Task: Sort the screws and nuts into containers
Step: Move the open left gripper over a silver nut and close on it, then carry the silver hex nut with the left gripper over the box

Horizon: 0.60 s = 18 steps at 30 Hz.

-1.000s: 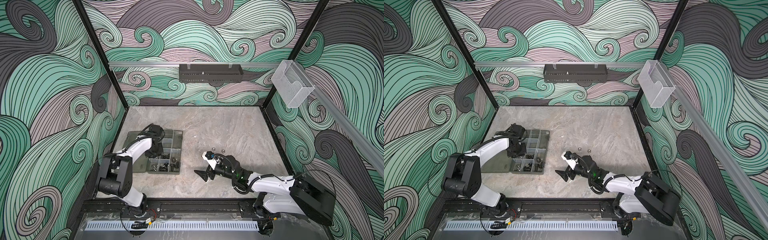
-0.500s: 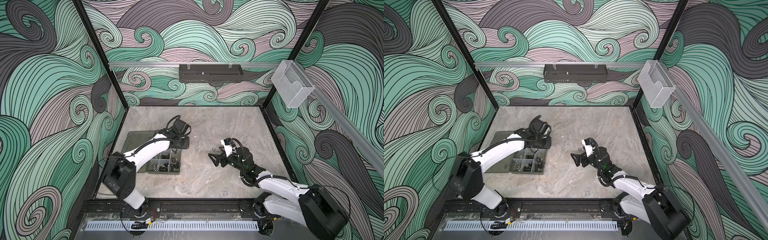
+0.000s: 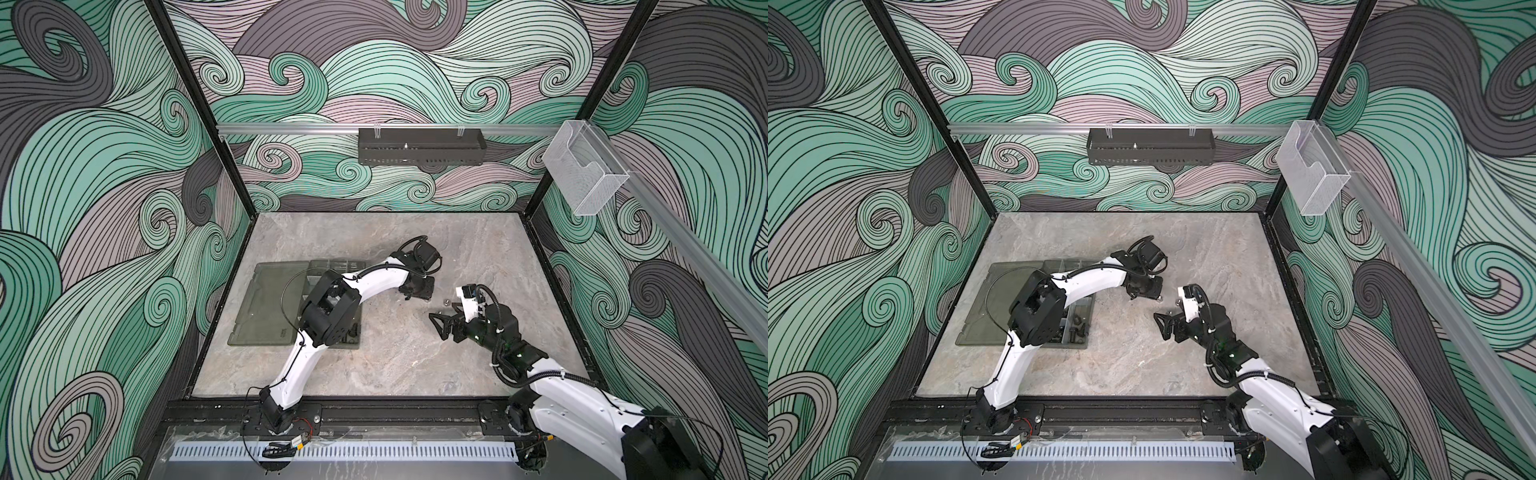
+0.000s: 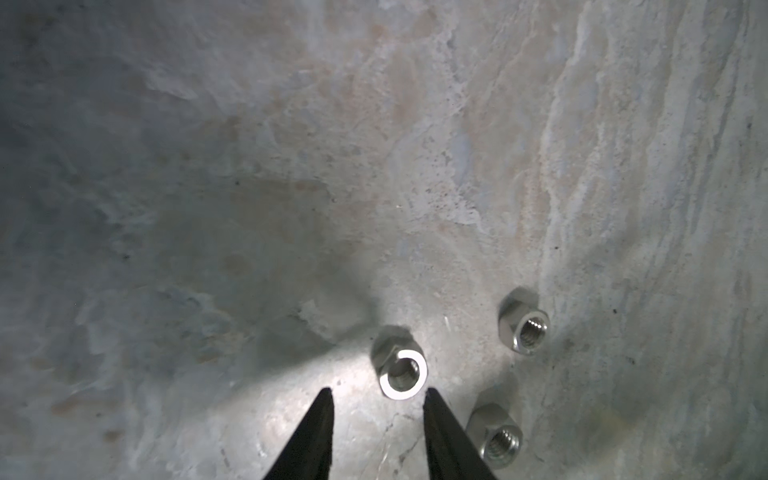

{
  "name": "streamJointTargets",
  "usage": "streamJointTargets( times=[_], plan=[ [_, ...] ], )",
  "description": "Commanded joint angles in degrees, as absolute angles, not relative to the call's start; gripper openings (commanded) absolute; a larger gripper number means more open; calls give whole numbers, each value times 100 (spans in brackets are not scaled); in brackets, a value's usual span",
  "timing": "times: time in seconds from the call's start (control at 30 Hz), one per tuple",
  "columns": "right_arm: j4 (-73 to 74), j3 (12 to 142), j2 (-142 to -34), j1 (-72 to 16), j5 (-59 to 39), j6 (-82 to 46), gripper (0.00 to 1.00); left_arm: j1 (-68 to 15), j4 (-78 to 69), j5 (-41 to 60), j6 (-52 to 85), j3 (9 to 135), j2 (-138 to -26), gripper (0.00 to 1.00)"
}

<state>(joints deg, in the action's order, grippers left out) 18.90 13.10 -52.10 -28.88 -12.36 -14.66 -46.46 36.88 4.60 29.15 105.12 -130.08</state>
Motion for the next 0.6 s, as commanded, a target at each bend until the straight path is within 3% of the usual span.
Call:
streamJointTargets(
  times=[0.0,0.57],
  plan=[
    [1837,1235,-5089,-2839,-1117,-1503,99,-4719,3889,668,2919,10863,-13235,40],
    [1879,1190,-4960,-2699,-1202,-1582,99,-5024,4797,-247,2863,11624,-13937,38]
  ],
)
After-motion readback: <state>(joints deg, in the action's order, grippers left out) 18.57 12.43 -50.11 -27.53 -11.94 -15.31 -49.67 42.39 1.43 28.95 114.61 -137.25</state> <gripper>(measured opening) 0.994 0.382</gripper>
